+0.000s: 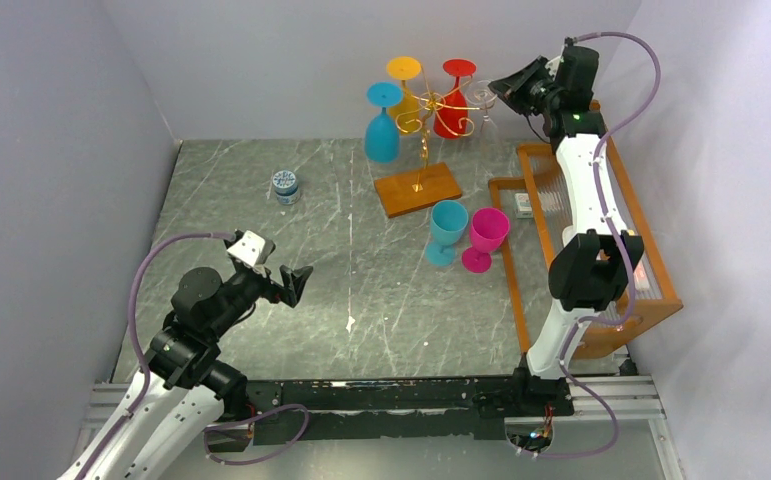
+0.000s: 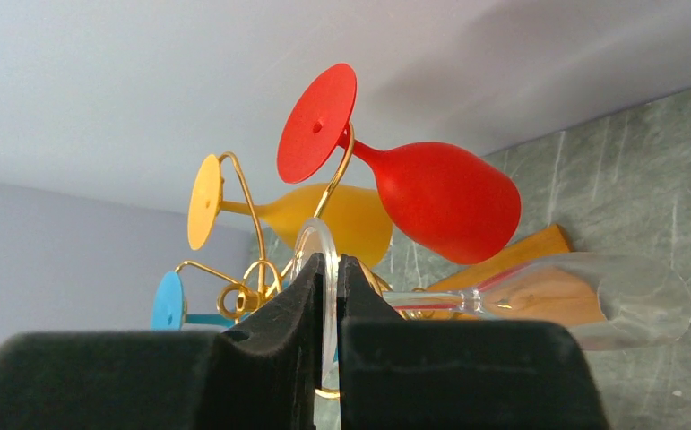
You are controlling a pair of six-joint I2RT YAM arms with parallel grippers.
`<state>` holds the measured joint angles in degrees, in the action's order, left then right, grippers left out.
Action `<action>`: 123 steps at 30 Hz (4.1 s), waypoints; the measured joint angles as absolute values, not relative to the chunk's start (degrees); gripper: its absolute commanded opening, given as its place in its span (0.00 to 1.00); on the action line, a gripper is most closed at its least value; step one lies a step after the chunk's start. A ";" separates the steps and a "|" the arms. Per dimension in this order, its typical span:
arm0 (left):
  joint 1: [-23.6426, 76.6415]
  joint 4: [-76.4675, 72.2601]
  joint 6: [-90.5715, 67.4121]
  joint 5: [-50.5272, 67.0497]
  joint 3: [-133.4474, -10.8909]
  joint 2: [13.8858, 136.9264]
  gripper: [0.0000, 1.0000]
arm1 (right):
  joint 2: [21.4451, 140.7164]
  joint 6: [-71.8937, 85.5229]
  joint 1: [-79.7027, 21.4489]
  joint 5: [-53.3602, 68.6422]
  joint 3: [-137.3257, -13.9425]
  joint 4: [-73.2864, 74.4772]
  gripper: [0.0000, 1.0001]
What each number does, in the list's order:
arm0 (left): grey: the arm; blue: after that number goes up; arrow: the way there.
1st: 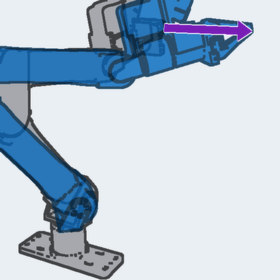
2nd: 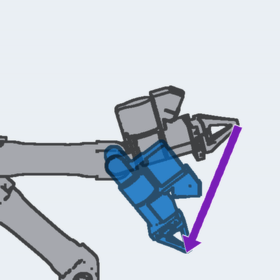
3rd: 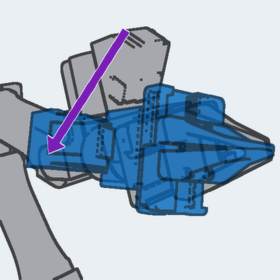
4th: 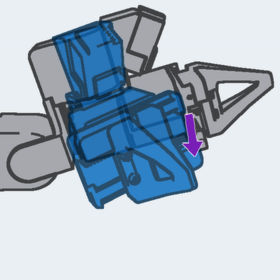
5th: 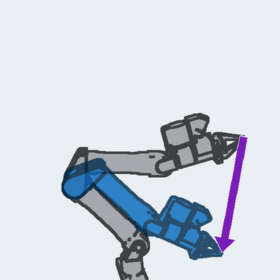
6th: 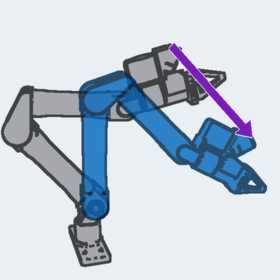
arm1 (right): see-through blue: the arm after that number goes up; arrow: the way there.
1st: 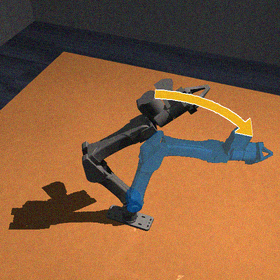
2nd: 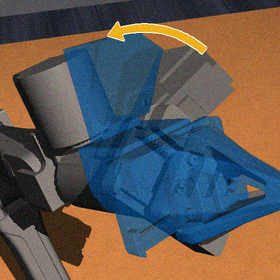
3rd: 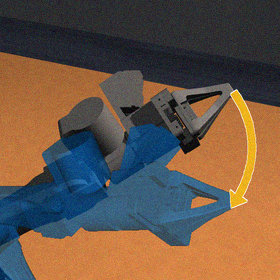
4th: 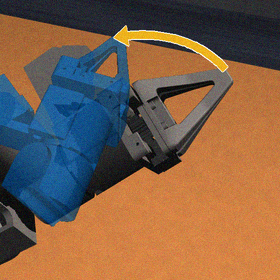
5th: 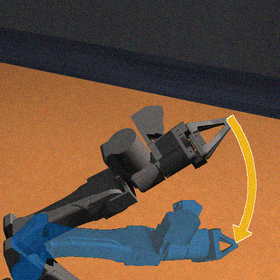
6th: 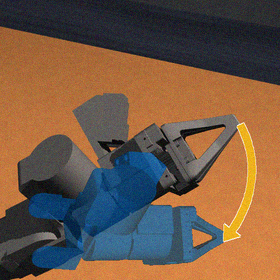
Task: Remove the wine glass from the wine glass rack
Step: Pick up the wine glass from the wine rack.
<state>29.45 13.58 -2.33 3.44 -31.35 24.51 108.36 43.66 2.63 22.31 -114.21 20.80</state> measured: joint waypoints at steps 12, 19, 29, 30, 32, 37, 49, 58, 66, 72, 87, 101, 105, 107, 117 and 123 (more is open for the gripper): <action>29.45 13.58 -2.31 3.84 -31.35 24.56 0.97 | 106.76 46.70 2.94 23.83 -111.81 18.55 0.00; 29.45 13.58 -2.31 3.92 -31.35 24.56 0.97 | 104.42 46.68 2.94 23.88 -110.89 18.70 0.00; 29.45 13.58 -2.31 4.19 -31.35 24.56 0.97 | 102.06 46.70 2.94 25.15 -108.36 18.44 0.00; 29.45 13.58 -2.31 4.23 -31.35 24.56 0.97 | 102.06 46.70 2.94 25.28 -108.07 18.44 0.00; 29.45 13.58 -2.31 4.23 -31.35 24.56 0.97 | 102.08 46.70 2.94 25.56 -107.85 18.52 0.00; 29.45 13.58 -2.31 4.25 -31.35 24.56 0.97 | 102.10 46.70 2.94 26.68 -107.87 18.55 0.00; 29.45 13.58 -2.31 4.29 -31.35 24.56 0.97 | 102.15 46.81 2.94 28.12 -107.87 18.41 0.00; 29.45 13.58 -2.31 4.32 -31.35 24.56 0.97 | 103.77 47.62 2.90 29.26 -108.84 18.26 0.00; 29.45 13.58 -2.28 4.34 -31.35 24.56 0.97 | 104.84 47.81 2.55 29.89 -109.67 18.28 0.00; 29.45 13.58 -2.28 4.47 -31.35 24.60 0.97 | 104.97 48.42 2.26 30.20 -110.08 18.28 0.00; 29.45 13.58 -2.17 5.15 -31.35 24.73 0.97 | 108.12 50.94 2.13 30.02 -113.51 16.75 0.00; 29.45 13.56 -1.91 5.26 -31.35 24.75 0.97 | 109.73 53.84 1.74 27.38 -114.15 13.06 0.00; 29.45 13.58 -1.72 5.26 -31.35 24.75 0.97 | 110.45 54.19 1.54 25.76 -115.90 13.15 0.00; 29.45 13.56 -1.69 5.26 -31.35 24.75 0.97 | 111.00 54.17 1.54 24.80 -117.08 13.15 0.00; 29.45 13.56 -1.67 5.08 -31.35 24.10 0.97 | 111.18 54.04 1.72 20.18 -117.56 13.19 0.00; 29.45 13.61 -2.59 2.42 -31.38 22.90 0.97 | 111.15 52.36 1.72 18.59 -117.51 13.34 0.00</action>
